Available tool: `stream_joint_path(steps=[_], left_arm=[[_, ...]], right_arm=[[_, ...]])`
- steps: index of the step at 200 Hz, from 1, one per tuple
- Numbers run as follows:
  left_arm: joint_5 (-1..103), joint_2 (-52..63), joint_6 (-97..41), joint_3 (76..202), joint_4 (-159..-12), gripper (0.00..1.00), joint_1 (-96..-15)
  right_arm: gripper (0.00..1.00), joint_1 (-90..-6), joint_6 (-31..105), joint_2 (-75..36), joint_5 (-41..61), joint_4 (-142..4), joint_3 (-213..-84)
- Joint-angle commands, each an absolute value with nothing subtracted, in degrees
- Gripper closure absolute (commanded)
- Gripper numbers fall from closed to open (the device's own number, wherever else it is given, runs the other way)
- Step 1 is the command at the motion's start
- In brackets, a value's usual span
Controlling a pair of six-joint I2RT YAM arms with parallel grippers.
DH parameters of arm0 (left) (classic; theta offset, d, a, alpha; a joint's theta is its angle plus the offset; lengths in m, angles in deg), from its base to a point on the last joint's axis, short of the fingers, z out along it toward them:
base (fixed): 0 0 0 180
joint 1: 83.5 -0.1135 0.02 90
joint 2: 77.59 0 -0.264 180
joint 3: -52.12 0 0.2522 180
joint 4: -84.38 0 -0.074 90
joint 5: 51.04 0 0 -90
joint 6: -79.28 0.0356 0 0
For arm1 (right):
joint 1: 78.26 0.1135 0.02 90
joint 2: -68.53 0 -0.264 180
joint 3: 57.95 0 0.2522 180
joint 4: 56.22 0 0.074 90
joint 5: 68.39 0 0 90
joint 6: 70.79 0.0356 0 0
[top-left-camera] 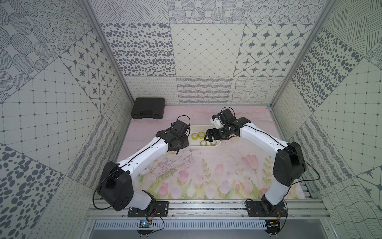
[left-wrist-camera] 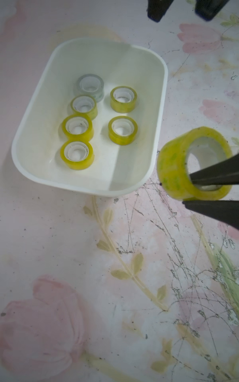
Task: Put the transparent tape into the storage box
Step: Pick up the tape at the center of the board.
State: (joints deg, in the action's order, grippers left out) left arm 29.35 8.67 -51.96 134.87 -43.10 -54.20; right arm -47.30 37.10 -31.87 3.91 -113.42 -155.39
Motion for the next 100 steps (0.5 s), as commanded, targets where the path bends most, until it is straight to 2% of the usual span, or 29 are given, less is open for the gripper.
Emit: stream_joint_path(steps=[1, 49, 100], left_arm=[[30.5, 16.2, -41.7, 142.5, -39.2, 1.0, -54.6], [33.5, 27.5, -37.1, 150.4, -39.3, 1.0, -55.0], [34.5, 33.0, -35.2, 153.4, -37.6, 1.0, -55.4]], right_arm=[[0.03, -48.7, 38.1, -31.4, 5.1, -112.6, -157.3], [0.03, -52.1, 38.5, -34.2, 5.0, -112.9, -159.0], [0.03, -54.4, 37.1, -37.7, 5.5, -113.3, -160.9]])
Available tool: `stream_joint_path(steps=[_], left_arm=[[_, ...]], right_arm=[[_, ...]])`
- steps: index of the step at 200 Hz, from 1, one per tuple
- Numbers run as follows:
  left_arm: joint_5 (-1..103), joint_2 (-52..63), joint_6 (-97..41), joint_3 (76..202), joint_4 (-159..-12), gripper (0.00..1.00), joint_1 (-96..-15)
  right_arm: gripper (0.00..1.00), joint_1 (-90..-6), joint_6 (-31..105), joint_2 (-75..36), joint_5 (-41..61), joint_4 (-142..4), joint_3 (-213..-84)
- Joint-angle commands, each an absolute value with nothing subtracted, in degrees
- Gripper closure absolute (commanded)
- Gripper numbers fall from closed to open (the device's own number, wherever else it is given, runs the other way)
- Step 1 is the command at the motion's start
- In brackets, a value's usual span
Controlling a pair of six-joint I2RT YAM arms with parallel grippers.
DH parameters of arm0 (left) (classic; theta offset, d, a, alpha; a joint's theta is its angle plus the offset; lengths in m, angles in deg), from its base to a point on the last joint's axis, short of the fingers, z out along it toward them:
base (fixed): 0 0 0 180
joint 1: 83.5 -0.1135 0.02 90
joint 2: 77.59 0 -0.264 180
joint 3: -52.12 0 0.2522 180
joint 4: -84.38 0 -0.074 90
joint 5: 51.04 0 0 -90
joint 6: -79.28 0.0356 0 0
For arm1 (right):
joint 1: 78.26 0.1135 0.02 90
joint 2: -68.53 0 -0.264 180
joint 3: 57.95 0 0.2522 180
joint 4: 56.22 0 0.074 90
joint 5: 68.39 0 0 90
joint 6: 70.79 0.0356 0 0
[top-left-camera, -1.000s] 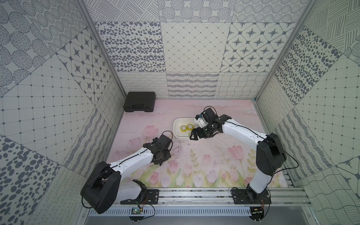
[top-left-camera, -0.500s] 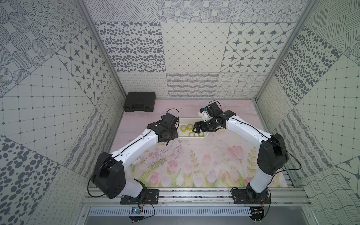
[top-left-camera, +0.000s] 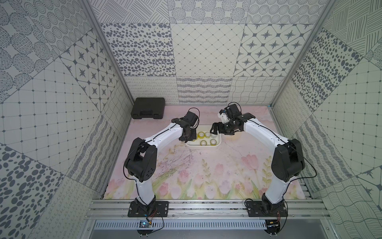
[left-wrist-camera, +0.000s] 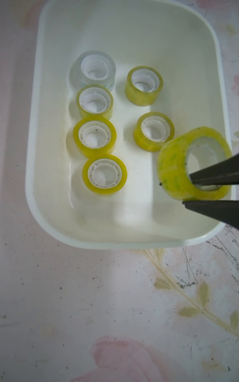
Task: Put the transparent tape into the storage box
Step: Pick up the tape at the center of the board, then place the tape in the storage box.
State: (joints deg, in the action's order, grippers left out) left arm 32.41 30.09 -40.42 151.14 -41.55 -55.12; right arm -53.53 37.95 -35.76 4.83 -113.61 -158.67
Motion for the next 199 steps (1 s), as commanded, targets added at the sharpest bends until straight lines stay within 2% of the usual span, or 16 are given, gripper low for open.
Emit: stream_joint_path(steps=[1, 199], left_arm=[[34.5, 33.1, -35.2, 153.4, -37.6, 1.0, -55.4], [33.1, 44.3, -31.2, 158.2, -34.3, 1.0, -55.6]], right_arm=[[0.03, -54.4, 37.0, -37.8, 5.5, -113.3, -160.9], [0.03, -55.6, 37.3, -42.3, 4.7, -113.3, -164.3]])
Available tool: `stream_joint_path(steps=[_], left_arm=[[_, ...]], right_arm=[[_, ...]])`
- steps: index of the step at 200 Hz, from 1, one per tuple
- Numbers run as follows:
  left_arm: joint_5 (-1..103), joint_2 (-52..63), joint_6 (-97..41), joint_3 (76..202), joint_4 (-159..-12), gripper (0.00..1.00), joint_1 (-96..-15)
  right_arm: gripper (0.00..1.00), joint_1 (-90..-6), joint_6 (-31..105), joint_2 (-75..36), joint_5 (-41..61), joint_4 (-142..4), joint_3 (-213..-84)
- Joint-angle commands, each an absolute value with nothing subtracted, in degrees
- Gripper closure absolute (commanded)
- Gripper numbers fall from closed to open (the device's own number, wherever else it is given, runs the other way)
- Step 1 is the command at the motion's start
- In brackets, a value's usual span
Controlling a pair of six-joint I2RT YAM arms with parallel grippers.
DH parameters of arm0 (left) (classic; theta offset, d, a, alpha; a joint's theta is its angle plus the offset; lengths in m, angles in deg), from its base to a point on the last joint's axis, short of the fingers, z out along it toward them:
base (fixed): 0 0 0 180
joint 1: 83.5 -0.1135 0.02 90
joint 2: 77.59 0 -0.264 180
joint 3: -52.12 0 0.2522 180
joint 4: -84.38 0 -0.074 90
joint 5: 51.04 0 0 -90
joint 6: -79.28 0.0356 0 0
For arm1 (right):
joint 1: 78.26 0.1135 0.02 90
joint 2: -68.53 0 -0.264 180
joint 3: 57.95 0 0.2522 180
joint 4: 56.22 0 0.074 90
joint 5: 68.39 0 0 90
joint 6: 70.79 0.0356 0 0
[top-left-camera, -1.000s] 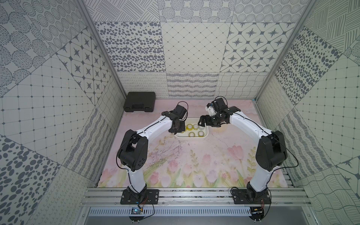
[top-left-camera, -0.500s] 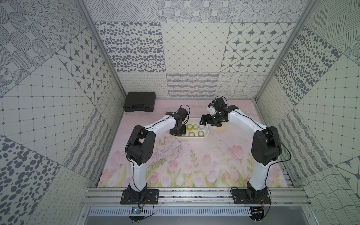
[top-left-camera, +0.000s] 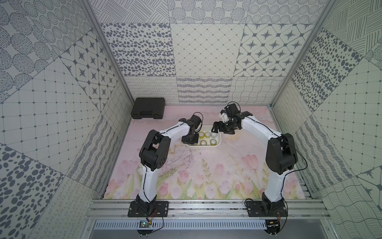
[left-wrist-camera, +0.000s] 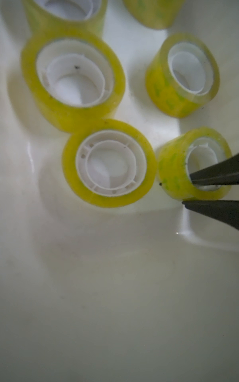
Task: Put the transparent tape into the storage box
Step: Place the tape in the storage box.
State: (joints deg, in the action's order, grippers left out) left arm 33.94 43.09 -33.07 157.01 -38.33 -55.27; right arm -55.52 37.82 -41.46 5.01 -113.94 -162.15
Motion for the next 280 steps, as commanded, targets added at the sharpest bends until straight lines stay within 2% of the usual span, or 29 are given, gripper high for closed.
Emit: stream_joint_path(steps=[1, 56, 127, 222, 280], left_arm=[[33.1, 44.4, -31.2, 158.2, -34.3, 1.0, -55.6], [35.1, 45.1, -31.2, 158.0, -35.0, 1.0, -55.5], [35.1, 44.1, -31.1, 157.7, -35.5, 0.61, -55.5], [33.9, 39.5, -31.3, 157.6, -36.2, 0.59, -55.6], [33.0, 32.6, -32.9, 155.4, -39.3, 0.54, -55.6]], right_arm=[[0.03, -55.6, 37.3, -42.3, 4.7, -113.3, -164.4], [0.03, -55.6, 37.7, -42.6, 4.4, -113.3, -164.7], [0.03, -55.6, 38.1, -42.0, 4.6, -113.2, -164.4], [0.03, -54.7, 38.2, -41.2, 4.9, -113.1, -164.9], [0.03, -54.0, 38.2, -40.3, 6.2, -113.0, -165.6]])
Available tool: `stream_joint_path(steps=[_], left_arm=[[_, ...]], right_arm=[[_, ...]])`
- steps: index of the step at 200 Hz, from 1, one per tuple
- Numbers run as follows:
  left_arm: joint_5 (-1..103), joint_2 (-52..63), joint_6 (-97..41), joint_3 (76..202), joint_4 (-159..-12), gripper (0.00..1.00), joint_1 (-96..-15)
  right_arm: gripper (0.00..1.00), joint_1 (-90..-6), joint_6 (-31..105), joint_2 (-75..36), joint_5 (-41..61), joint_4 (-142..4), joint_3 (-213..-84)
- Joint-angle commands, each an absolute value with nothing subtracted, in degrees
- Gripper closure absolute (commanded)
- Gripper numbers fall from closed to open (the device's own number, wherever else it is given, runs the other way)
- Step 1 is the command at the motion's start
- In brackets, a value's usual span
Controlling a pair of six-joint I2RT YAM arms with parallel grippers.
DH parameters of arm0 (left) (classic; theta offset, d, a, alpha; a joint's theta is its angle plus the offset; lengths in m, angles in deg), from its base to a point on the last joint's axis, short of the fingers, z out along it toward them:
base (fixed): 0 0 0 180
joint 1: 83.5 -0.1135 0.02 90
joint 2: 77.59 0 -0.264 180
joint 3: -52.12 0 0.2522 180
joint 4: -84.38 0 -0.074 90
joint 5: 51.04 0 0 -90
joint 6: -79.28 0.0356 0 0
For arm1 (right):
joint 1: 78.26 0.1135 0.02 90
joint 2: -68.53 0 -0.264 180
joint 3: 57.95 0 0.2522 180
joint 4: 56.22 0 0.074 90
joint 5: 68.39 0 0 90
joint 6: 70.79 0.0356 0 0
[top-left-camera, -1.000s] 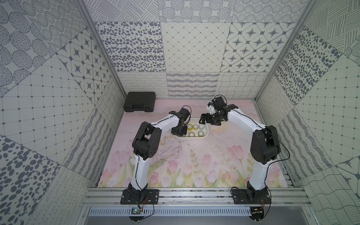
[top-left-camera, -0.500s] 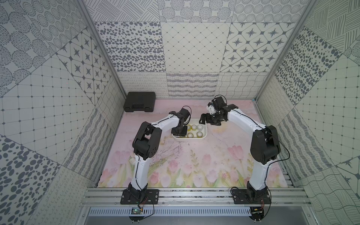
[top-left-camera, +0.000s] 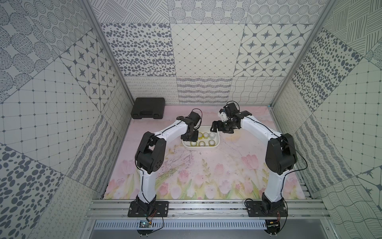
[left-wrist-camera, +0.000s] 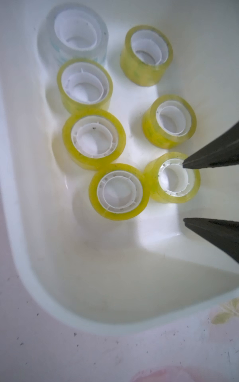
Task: Put the transparent tape into the storage box
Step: Place the tape in the storage box, then reset both arms
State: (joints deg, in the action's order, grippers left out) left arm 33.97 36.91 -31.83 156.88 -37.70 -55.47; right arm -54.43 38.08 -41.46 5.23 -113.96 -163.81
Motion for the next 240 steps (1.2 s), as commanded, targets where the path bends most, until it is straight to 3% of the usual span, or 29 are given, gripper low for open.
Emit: stream_joint_path(steps=[1, 30, 107, 192, 240], left_arm=[[33.0, 32.4, -32.9, 155.3, -39.4, 0.54, -55.6], [32.4, 27.8, -33.7, 152.6, -42.2, 0.48, -55.6], [27.8, 13.8, -35.6, 141.6, -50.3, 0.02, -55.6], [19.5, 2.3, -34.8, 129.2, -55.8, 0.01, -55.5], [15.7, -4.0, -33.9, 120.2, -65.8, 0.01, -55.6]], right_arm=[[0.03, -53.9, 38.2, -40.3, 6.2, -113.0, -165.7], [0.03, -53.9, 37.8, -39.3, 7.4, -113.0, -165.6], [0.03, -53.7, 36.3, -34.6, 16.6, -111.5, -163.5], [0.03, -54.0, 34.3, -20.4, 31.9, -92.0, -143.6], [0.03, -54.8, 33.1, -17.8, 36.5, -90.9, -139.8]])
